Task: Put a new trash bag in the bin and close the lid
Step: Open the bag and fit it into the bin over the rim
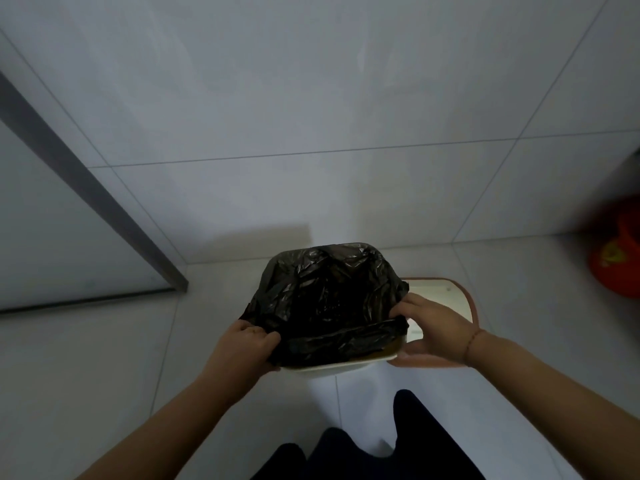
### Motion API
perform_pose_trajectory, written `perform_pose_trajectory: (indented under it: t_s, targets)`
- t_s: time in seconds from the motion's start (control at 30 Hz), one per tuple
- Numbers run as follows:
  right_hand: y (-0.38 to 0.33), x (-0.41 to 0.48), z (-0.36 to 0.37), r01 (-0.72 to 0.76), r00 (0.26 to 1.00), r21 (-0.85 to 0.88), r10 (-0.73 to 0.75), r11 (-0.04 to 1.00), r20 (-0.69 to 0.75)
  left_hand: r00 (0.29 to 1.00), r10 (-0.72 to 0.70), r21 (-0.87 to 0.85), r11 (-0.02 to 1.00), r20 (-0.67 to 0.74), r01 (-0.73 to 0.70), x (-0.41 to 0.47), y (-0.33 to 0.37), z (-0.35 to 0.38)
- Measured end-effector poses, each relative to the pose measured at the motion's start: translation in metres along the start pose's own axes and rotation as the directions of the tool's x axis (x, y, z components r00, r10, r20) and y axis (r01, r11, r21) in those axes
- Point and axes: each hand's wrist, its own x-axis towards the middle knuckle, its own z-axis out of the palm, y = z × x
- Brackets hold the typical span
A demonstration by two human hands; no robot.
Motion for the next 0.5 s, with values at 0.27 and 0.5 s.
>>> perform_pose_trajectory:
  t_s: [0.27, 0.5]
  targets:
    - [-0.002, -0.007, 0.016, -0.01, 0.991, -0.097, -0.003, 0.995, -0.13, 0.957, -0.168, -0.118, 0.983, -0.238, 0.143, -0.009, 0.011, 0.024]
    - [-0.018, -0.013, 0.024, -0.02, 0.934, -0.123, -0.025, 0.992, -0.356, 0.887, -0.315, -0.266, 0.936, -0.338, 0.231, -0.012, 0.022, 0.032]
